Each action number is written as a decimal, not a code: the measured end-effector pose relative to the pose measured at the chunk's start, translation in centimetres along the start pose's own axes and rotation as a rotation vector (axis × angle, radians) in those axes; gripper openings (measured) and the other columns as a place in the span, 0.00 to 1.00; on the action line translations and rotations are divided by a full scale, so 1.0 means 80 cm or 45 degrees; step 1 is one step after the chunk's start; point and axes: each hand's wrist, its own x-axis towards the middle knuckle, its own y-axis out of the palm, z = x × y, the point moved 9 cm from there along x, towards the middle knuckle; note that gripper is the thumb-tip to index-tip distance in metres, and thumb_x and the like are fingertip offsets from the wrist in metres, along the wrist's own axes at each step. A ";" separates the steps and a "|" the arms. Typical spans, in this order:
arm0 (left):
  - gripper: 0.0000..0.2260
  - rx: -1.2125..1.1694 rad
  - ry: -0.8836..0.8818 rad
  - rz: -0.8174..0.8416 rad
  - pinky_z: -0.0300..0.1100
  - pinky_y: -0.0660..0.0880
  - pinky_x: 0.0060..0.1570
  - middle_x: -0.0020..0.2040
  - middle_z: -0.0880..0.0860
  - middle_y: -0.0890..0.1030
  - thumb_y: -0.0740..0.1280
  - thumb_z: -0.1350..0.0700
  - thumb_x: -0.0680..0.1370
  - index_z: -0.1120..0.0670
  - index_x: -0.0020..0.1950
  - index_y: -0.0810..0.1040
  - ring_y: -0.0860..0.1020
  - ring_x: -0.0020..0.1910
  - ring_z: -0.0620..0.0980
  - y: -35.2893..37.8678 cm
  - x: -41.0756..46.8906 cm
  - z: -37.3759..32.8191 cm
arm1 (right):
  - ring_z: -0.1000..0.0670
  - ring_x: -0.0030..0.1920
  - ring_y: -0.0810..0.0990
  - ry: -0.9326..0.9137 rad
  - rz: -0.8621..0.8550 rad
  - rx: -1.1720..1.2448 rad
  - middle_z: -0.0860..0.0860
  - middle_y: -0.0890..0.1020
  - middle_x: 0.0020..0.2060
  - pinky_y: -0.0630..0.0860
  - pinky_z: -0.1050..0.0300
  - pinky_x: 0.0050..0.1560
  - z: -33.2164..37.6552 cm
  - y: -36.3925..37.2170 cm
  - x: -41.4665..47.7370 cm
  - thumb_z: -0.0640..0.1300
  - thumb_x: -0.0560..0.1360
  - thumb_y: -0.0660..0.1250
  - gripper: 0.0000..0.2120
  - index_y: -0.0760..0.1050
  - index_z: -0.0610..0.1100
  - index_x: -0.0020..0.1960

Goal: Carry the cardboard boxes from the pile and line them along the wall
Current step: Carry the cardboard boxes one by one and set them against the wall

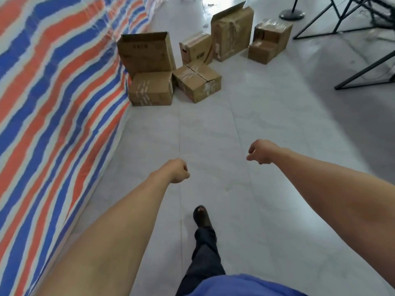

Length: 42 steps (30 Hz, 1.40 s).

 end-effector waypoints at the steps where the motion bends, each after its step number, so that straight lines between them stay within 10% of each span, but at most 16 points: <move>1: 0.13 -0.002 -0.007 -0.002 0.46 0.74 0.55 0.61 0.56 0.78 0.66 0.51 0.80 0.56 0.61 0.79 0.77 0.58 0.56 -0.018 0.033 0.000 | 0.43 0.48 0.83 0.016 0.011 0.016 0.44 0.82 0.42 0.75 0.54 0.44 0.002 -0.014 0.032 0.48 0.77 0.69 0.16 0.78 0.41 0.62; 25: 0.12 -0.065 0.019 0.070 0.43 0.73 0.45 0.56 0.59 0.80 0.65 0.54 0.80 0.59 0.59 0.79 0.77 0.49 0.56 -0.450 0.667 -0.225 | 0.43 0.47 0.86 0.170 0.040 0.195 0.41 0.85 0.46 0.79 0.53 0.40 -0.036 -0.455 0.684 0.49 0.76 0.71 0.13 0.78 0.42 0.55; 30: 0.12 -0.270 0.006 0.033 0.48 0.77 0.56 0.56 0.56 0.80 0.66 0.53 0.80 0.58 0.59 0.79 0.78 0.55 0.57 -0.518 0.778 -0.279 | 0.41 0.48 0.85 0.139 0.064 0.069 0.41 0.85 0.48 0.81 0.49 0.46 -0.027 -0.567 0.829 0.48 0.77 0.69 0.14 0.80 0.40 0.57; 42: 0.08 -0.538 -0.323 0.150 0.42 0.73 0.41 0.48 0.57 0.80 0.64 0.55 0.80 0.57 0.52 0.79 0.79 0.46 0.56 -0.622 1.063 -0.198 | 0.42 0.47 0.85 0.056 0.239 0.034 0.41 0.85 0.46 0.81 0.51 0.43 0.093 -0.651 1.155 0.48 0.76 0.70 0.17 0.78 0.41 0.61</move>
